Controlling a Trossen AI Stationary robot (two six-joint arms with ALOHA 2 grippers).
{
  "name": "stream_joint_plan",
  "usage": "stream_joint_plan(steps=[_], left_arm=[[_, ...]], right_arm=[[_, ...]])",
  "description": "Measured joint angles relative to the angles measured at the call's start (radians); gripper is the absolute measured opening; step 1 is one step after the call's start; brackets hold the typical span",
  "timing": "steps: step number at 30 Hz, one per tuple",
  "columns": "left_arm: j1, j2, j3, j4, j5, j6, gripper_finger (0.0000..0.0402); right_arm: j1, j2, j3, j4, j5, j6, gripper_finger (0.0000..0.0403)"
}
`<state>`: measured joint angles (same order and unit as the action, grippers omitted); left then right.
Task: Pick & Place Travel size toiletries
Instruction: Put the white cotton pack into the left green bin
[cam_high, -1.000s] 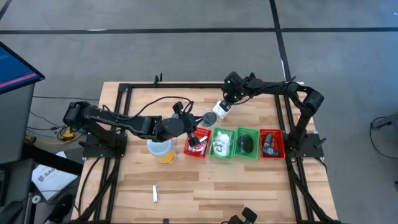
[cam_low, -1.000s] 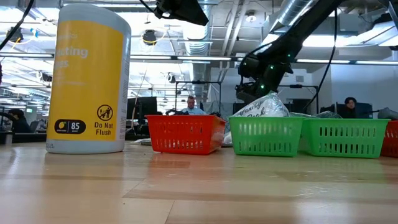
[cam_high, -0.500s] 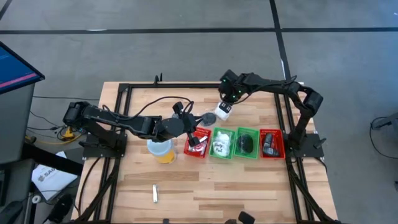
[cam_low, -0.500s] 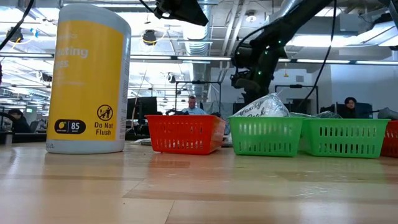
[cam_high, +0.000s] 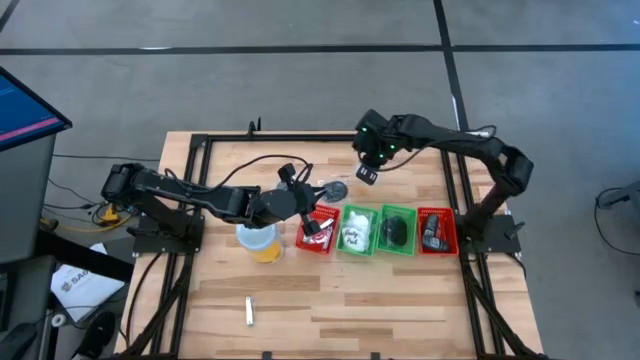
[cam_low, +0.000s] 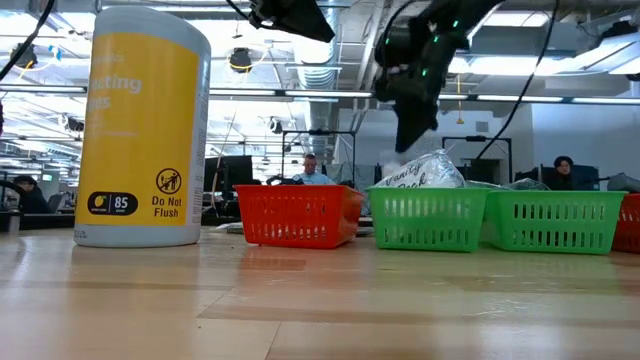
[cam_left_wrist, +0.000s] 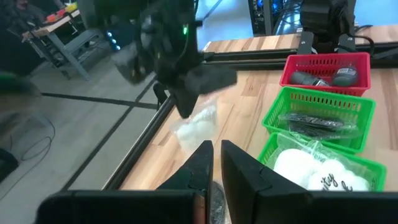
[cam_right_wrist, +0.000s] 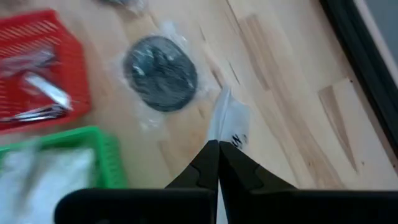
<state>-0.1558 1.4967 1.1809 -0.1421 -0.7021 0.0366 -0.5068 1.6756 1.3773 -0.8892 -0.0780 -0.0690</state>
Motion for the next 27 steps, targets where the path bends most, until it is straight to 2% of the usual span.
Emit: stream_joint_plan(steps=[9, 16, 27], left_arm=[[0.0, 0.0, 0.0, 0.0, 0.0, 0.011, 0.0025], [0.0, 0.0, 0.0, 0.0, 0.0, 0.011, 0.0025], [0.0, 0.0, 0.0, 0.0, 0.0, 0.011, 0.0025]], right_arm=[[0.122, -0.125, 0.0, -0.041, 0.0, 0.051, 0.0], [0.213, -0.117, 0.0, -0.069, 0.0, 0.078, 0.0], [0.283, -0.118, -0.004, -0.115, 0.0, 0.123, 0.0]])
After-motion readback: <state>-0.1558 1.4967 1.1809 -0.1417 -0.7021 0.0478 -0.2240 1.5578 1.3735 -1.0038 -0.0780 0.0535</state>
